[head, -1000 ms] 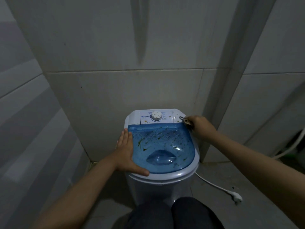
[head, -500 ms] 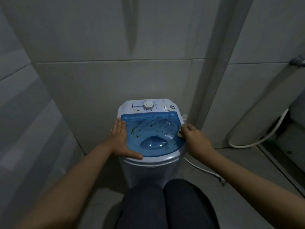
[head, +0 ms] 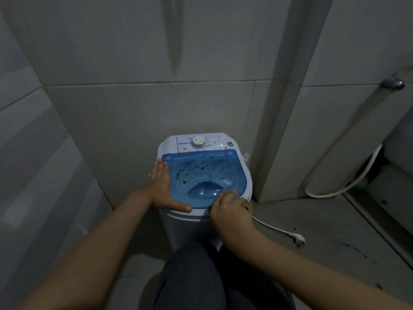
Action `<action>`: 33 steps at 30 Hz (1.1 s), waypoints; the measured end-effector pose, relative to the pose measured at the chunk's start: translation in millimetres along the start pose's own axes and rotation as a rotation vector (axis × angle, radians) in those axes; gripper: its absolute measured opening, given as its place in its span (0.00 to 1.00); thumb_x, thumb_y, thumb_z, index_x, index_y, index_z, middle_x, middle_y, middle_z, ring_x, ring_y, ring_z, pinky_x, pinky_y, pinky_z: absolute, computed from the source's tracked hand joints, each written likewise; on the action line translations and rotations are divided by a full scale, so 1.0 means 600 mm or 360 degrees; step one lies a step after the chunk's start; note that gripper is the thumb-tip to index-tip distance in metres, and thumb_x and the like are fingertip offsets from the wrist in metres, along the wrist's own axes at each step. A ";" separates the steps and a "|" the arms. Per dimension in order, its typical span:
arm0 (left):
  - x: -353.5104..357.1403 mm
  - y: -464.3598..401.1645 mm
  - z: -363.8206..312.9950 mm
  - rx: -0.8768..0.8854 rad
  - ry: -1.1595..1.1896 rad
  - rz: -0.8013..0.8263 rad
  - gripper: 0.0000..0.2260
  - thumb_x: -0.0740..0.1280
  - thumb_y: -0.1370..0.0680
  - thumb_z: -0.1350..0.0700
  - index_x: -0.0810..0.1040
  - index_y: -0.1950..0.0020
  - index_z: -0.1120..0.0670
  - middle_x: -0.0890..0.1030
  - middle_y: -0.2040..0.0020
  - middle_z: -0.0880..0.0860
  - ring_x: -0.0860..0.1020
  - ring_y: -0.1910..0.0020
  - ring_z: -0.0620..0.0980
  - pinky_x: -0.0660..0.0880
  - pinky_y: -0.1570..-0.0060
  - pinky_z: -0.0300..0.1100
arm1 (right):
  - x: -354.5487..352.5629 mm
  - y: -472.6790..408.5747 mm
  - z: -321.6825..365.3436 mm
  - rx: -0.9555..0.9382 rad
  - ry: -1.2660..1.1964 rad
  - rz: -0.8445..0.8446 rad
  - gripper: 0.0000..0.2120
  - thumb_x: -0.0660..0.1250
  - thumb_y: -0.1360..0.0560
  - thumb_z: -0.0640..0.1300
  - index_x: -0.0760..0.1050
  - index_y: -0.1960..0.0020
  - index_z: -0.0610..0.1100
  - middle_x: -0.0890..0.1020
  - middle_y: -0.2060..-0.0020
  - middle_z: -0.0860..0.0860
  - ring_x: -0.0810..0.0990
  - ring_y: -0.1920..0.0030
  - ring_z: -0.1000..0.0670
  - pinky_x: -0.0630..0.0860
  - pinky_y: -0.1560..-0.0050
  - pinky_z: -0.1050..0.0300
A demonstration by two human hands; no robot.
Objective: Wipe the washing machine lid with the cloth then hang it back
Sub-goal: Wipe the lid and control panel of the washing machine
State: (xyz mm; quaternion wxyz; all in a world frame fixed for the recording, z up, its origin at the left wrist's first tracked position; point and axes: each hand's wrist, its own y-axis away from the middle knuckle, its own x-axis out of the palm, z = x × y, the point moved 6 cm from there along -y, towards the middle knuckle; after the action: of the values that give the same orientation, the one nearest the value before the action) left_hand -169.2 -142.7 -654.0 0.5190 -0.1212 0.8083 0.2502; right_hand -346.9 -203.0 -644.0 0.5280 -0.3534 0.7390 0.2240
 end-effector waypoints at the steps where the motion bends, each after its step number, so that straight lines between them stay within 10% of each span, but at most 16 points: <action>1: 0.000 0.000 0.000 -0.0001 0.0000 -0.0001 0.78 0.58 0.61 0.17 0.29 0.26 0.60 0.27 0.26 0.59 0.28 0.27 0.57 0.36 0.26 0.55 | -0.012 0.007 0.008 -0.0060 -0.0064 0.0038 0.10 0.70 0.45 0.35 0.83 0.65 0.32 0.82 0.70 0.33 0.78 0.79 0.37 0.77 0.79 0.50; 6: 0.002 0.002 -0.002 0.0006 0.0006 -0.0022 0.78 0.57 0.61 0.17 0.29 0.26 0.60 0.27 0.26 0.59 0.28 0.27 0.56 0.36 0.26 0.55 | -0.060 0.027 0.015 -0.0582 -0.0615 0.0164 0.15 0.63 0.27 0.34 0.72 0.40 0.37 0.76 0.44 0.37 0.79 0.47 0.37 0.77 0.50 0.46; 13: -0.002 -0.002 0.007 0.0003 0.0032 -0.0047 0.77 0.59 0.59 0.18 0.29 0.26 0.59 0.27 0.26 0.58 0.28 0.27 0.56 0.38 0.25 0.57 | -0.108 -0.078 -0.028 -0.0615 -0.1329 0.0041 0.12 0.68 0.31 0.33 0.79 0.48 0.41 0.84 0.54 0.45 0.82 0.53 0.45 0.79 0.55 0.53; 33: 0.012 -0.010 0.017 0.0031 0.0125 -0.0079 0.71 0.71 0.48 0.26 0.26 0.27 0.55 0.23 0.28 0.52 0.24 0.29 0.52 0.36 0.25 0.55 | -0.100 -0.347 0.117 -0.0680 -0.0256 -0.0348 0.17 0.59 0.24 0.33 0.68 0.35 0.36 0.75 0.39 0.38 0.74 0.40 0.37 0.69 0.35 0.44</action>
State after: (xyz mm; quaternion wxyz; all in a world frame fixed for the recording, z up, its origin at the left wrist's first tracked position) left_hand -161.4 -141.8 -665.5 0.4940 -0.1457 0.8273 0.2244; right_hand -133.3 -271.6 -602.8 0.5195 -0.5160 0.5879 0.3439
